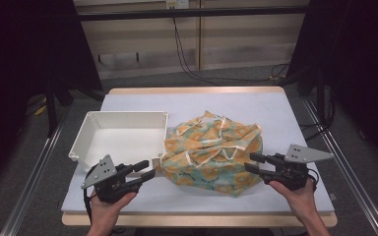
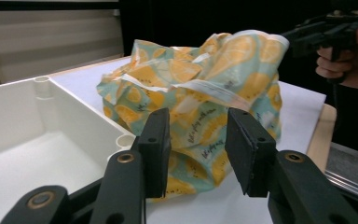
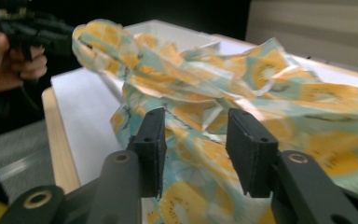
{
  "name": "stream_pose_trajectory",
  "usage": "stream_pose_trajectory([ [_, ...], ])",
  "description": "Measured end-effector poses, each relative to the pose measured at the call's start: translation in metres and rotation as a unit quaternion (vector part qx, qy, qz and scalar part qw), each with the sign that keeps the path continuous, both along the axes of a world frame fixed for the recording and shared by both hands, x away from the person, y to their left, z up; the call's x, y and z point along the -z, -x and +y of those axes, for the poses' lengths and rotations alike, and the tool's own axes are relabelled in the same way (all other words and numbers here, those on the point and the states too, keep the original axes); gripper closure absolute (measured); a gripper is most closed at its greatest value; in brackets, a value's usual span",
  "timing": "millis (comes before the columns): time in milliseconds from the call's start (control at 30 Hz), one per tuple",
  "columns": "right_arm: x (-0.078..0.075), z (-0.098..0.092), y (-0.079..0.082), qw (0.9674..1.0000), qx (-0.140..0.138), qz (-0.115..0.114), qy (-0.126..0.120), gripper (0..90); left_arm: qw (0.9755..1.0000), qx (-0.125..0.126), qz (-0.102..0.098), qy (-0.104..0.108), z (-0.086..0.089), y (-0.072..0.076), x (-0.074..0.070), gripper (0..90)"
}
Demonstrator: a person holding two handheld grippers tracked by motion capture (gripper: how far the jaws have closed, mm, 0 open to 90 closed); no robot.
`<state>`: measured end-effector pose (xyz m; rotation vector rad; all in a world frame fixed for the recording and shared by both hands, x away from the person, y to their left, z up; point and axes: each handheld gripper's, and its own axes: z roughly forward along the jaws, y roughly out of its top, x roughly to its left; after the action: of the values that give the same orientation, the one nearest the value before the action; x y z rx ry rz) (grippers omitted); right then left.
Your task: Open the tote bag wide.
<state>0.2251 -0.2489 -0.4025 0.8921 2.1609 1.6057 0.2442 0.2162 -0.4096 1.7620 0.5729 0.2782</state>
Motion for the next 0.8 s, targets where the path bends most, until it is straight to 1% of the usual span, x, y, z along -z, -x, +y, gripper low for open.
stream_pose_trajectory([
  [33,-0.001,0.003,-0.003,1.0,-0.005,0.0,0.003,56.6,1.0,-0.002,-0.003,-0.005,0.0,-0.001,-0.001,60.6],
  [100,-0.005,0.007,-0.01,0.9999,-0.011,0.001,0.006,56.8,1.0,0.004,0.0,0.006,-0.002,-0.003,-0.004,62.5],
  [133,-0.005,0.007,-0.01,0.9999,-0.011,0.001,0.006,56.8,1.0,0.007,-0.001,0.003,-0.004,-0.005,-0.004,62.5],
  [167,-0.006,0.008,-0.013,0.9999,-0.012,0.002,0.005,57.0,1.0,0.007,0.002,0.005,-0.005,-0.006,-0.005,62.4],
  [200,-0.007,0.009,-0.015,0.9999,-0.013,0.003,0.006,57.0,0.9999,0.013,0.006,0.008,-0.007,-0.008,-0.005,62.6],
  [233,-0.008,0.013,-0.022,0.9997,-0.019,0.004,0.013,56.8,0.9998,0.016,0.009,0.011,-0.01,-0.011,-0.005,64.7],
  [267,-0.008,0.015,-0.026,0.9997,-0.019,0.003,0.017,56.6,0.9997,0.018,0.009,0.01,-0.013,-0.013,-0.005,65.3],
  [300,-0.008,0.016,-0.028,0.9996,-0.02,0.005,0.019,56.5,0.9997,0.02,0.009,0.011,-0.015,-0.014,-0.006,66.7],
  [333,-0.008,0.016,-0.028,0.9996,-0.02,0.005,0.019,56.5,0.9995,0.024,0.014,0.012,-0.017,-0.016,-0.007,66.7],
  [400,-0.009,0.02,-0.034,0.9994,-0.023,0.006,0.024,55.4,0.9997,0.02,0.009,0.008,-0.019,-0.019,-0.01,68.3],
  [433,-0.01,0.021,-0.037,0.9995,-0.021,0.005,0.024,55.1,0.9997,0.019,0.011,0.011,-0.02,-0.019,-0.012,69.4],
  [467,-0.011,0.021,-0.04,0.9995,-0.024,0.004,0.022,55.0,0.9998,0.018,0.009,0.008,-0.02,-0.02,-0.015,72.0],
  [500,-0.013,0.021,-0.042,0.9995,-0.024,0.005,0.019,54.3,0.9997,0.02,0.008,0.01,-0.02,-0.021,-0.018,72.5],
  [533,-0.014,0.022,-0.044,0.9996,-0.023,0.005,0.017,54.1,0.9996,0.023,0.012,0.012,-0.02,-0.022,-0.021,72.6],
  [567,-0.015,0.023,-0.046,0.9995,-0.026,0.004,0.018,54.1,0.9997,0.022,0.012,0.007,-0.019,-0.023,-0.025,74.0],
  [633,-0.015,0.025,-0.05,0.9992,-0.03,0.006,0.025,53.6,0.9996,0.026,0.006,-0.005,-0.02,-0.024,-0.031,73.9],
  [667,-0.013,0.028,-0.054,0.999,-0.031,0.01,0.032,53.4,0.9996,0.028,0.007,-0.002,-0.021,-0.025,-0.033,72.8],
  [700,-0.012,0.029,-0.056,0.9987,-0.035,0.011,0.035,52.6,0.9995,0.031,0.002,-0.005,-0.022,-0.026,-0.035,72.1],
  [733,-0.012,0.029,-0.056,0.9987,-0.035,0.011,0.035,52.6,0.9992,0.039,0.003,0.003,-0.023,-0.027,-0.036,72.1],
  [767,-0.008,0.032,-0.059,0.9983,-0.036,0.017,0.042,51.7,0.9992,0.04,-0.001,0.0,-0.025,-0.028,-0.037,70.7],
  [800,-0.008,0.032,-0.059,0.9983,-0.036,0.017,0.042,51.7,0.999,0.046,-0.001,-0.002,-0.028,-0.03,-0.037,70.7],
])
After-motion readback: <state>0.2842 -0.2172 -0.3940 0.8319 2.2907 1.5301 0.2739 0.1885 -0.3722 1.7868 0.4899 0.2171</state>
